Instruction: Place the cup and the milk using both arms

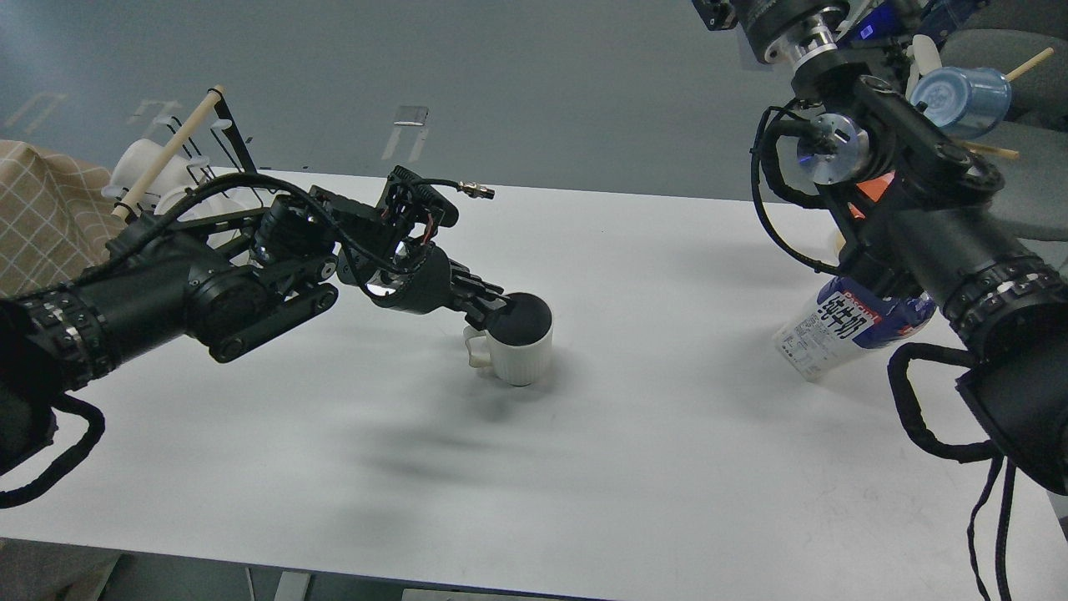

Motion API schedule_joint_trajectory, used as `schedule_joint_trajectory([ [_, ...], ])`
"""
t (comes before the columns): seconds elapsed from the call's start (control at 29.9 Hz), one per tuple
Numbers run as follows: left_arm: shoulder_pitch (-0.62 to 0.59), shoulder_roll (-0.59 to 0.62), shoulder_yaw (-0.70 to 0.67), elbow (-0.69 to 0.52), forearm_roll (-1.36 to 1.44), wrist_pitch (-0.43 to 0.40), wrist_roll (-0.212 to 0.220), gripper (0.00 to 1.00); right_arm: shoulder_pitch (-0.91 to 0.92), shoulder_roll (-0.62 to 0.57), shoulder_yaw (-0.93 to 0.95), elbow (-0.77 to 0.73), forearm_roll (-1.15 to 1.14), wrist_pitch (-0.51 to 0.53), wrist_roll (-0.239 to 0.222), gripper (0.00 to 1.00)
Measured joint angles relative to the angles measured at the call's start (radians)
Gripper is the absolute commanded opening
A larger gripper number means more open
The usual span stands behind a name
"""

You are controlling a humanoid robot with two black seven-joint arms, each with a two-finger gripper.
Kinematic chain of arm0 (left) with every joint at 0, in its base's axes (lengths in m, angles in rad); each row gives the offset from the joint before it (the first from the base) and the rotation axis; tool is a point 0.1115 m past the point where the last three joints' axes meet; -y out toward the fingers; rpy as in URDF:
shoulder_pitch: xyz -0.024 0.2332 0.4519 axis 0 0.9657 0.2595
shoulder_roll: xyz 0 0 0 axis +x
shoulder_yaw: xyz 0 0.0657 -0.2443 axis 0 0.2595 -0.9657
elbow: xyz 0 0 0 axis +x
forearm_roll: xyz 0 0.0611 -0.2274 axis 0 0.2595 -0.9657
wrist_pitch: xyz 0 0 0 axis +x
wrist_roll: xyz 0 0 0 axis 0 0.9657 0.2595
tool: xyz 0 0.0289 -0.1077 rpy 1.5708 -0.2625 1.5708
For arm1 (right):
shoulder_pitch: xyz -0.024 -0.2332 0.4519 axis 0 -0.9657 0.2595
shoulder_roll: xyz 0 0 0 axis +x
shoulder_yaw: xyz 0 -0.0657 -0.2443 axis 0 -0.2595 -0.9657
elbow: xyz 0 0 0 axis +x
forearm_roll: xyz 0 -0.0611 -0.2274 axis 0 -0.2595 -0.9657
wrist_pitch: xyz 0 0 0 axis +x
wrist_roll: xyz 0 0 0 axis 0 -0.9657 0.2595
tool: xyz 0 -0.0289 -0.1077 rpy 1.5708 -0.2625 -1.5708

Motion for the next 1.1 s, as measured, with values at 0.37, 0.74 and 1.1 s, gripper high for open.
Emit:
schedule_joint_trajectory([
  [0.37,-0.252,0.112,-0.014,-0.024,-0.423,0.0,-0.004,0.98,0.023,0.0,-0.027,0.01,-0.001,0.008,0.0,1.0],
  [0.74,-0.296,0.253,-0.034,-0.014,-1.2,0.0,-0.005,0.98,0.08,-0.299,-0.346,0.211,-0.02,0.007,0.0,1.0],
  [1.1,-0.17,0.28,-0.194,0.036,-1.437,0.0,0.016,0.98,0.013,-0.853,-0.451,0.654,-0.397,-0.068,0.0,1.0],
])
